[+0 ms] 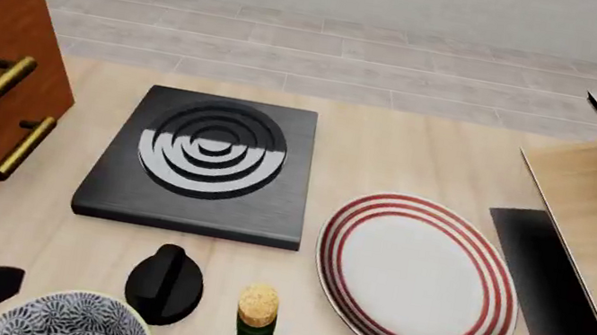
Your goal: Put the bowl on the top of the cabinet.
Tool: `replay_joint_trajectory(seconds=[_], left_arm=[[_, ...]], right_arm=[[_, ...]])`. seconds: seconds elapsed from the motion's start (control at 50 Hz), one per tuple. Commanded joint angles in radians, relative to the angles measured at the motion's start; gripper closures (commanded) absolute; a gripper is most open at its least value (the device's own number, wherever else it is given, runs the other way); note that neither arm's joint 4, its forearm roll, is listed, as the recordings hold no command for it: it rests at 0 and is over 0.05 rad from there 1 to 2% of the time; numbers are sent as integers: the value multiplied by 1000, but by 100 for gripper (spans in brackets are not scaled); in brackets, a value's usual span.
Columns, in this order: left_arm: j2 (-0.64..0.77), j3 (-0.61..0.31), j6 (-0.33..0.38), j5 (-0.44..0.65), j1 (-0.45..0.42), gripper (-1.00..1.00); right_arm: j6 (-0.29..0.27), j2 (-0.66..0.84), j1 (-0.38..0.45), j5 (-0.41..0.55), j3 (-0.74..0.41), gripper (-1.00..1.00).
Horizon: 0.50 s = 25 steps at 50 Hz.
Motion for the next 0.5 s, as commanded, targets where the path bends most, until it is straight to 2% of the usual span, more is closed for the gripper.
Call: replay_joint_trajectory(seconds=[0.02, 0.32, 0.5], left_arm=[[27, 9, 14, -11, -24, -100], [26, 32, 82, -1, -30, -100], [-68, 35, 118, 108, -45, -100]], right_arm=[[0, 0, 0, 0, 0, -100], [0, 0, 0, 0, 0, -100], [0, 0, 0, 0, 0, -100]])
